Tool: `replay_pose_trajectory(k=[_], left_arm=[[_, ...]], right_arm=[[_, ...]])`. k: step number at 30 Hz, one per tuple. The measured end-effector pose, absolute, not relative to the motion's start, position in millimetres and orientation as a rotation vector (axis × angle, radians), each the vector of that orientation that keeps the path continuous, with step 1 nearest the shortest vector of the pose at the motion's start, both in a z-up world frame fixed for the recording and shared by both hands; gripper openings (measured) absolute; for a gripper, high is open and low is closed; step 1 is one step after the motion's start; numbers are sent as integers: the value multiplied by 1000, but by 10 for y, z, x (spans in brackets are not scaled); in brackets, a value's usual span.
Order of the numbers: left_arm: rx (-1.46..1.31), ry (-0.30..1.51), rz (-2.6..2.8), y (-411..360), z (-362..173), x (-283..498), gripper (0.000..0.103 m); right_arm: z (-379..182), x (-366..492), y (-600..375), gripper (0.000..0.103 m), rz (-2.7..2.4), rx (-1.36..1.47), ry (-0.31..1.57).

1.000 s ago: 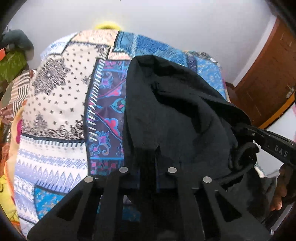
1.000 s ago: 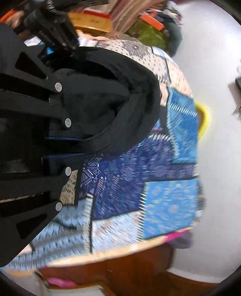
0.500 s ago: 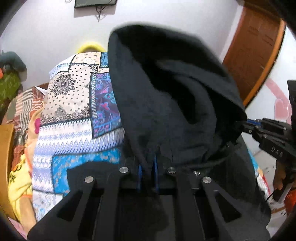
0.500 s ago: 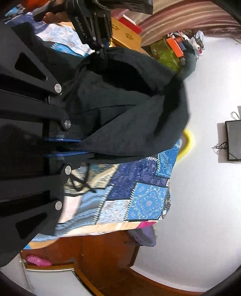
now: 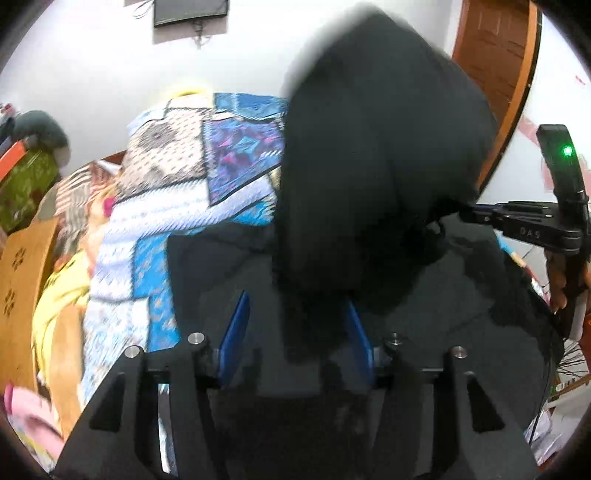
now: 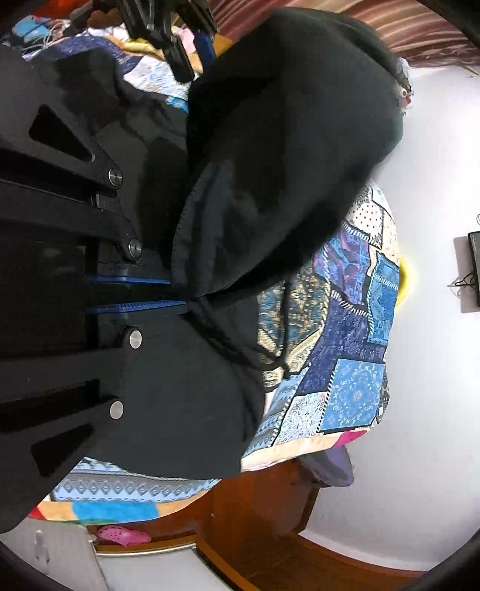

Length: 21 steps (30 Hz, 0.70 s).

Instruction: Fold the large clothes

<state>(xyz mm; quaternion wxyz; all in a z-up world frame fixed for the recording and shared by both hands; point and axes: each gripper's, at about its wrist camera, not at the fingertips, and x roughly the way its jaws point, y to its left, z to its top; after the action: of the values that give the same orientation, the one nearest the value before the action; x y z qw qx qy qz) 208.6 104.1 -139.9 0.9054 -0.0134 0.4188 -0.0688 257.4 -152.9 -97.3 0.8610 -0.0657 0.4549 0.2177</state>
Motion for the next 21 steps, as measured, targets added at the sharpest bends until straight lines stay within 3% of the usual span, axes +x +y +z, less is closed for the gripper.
replay_pose_trajectory(k=[8, 13, 17, 20, 21], left_arm=[[48, 919, -67, 1253, -1417, 1805, 51], [80, 848, -59, 1255, -1190, 1657, 53], [68, 751, -45, 1274, -921, 1545, 62], [51, 691, -45, 1324, -740, 1542, 69], [47, 680, -44, 1335, -698, 1557, 70]], right_arm=[[-942, 2336, -1649, 8, 419, -209, 945], [-764, 2187, -1665, 8, 424, -233, 908], [-592, 2081, -1541, 9, 461, -256, 853], [-486, 2053, -1388, 23, 504, -264, 822], [-459, 2053, -1329, 33, 521, -257, 809]])
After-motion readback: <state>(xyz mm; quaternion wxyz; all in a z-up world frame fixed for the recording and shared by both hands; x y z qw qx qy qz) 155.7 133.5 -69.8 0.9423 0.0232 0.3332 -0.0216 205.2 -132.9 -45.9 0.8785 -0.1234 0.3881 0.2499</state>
